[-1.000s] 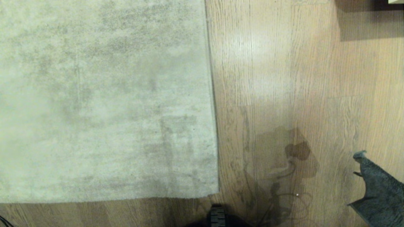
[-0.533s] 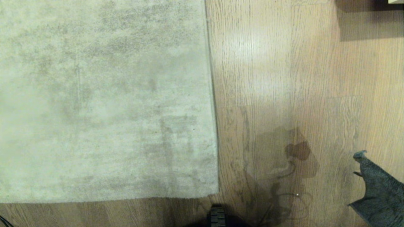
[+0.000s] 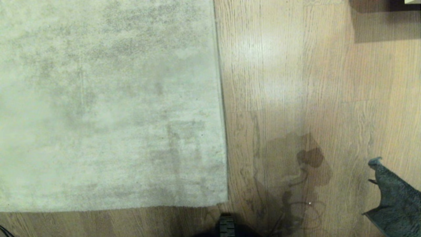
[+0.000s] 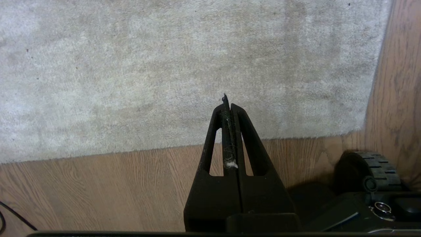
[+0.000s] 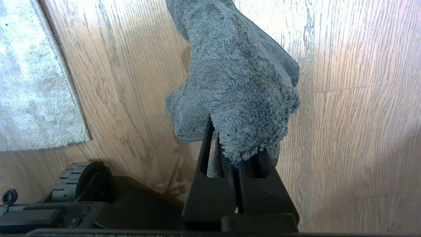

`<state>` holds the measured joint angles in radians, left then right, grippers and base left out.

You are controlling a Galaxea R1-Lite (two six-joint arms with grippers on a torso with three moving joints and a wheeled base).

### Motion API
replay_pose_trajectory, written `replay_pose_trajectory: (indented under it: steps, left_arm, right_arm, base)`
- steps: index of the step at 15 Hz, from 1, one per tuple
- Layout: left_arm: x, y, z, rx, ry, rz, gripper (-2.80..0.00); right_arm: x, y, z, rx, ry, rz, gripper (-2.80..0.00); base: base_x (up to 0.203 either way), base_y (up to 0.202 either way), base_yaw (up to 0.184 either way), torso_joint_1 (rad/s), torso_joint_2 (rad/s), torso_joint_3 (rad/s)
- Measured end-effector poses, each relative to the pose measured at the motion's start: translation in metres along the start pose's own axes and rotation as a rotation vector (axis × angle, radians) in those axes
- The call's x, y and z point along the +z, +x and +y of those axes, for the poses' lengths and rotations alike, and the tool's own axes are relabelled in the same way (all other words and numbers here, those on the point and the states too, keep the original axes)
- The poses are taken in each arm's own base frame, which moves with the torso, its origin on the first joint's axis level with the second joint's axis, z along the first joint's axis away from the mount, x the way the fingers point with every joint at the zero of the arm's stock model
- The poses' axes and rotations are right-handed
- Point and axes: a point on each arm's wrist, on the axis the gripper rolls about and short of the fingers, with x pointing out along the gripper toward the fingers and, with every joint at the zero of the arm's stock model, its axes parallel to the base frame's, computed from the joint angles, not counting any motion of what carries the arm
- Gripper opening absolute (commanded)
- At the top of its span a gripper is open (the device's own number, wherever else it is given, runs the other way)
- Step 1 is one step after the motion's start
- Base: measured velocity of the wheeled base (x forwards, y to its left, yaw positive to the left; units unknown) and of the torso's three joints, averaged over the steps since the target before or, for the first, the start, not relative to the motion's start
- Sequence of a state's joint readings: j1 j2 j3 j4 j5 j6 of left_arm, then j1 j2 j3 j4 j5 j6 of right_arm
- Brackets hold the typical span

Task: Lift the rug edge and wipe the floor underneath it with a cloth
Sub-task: Put down the rag

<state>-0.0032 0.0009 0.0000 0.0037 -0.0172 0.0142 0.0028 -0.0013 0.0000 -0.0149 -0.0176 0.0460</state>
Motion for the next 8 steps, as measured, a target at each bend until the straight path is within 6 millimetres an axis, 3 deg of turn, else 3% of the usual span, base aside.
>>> replay_pose_trajectory:
  steps: [8]
  left_arm:
    - [0.0, 0.0, 0.0, 0.001, 0.001, 0.0, -2.8]
  right_arm:
    - [0.0, 0.0, 0.0, -0.001, 0.0, 0.0, -2.8]
  base:
    - [0.0, 0.0, 0.0, 0.0, 0.0, 0.0]
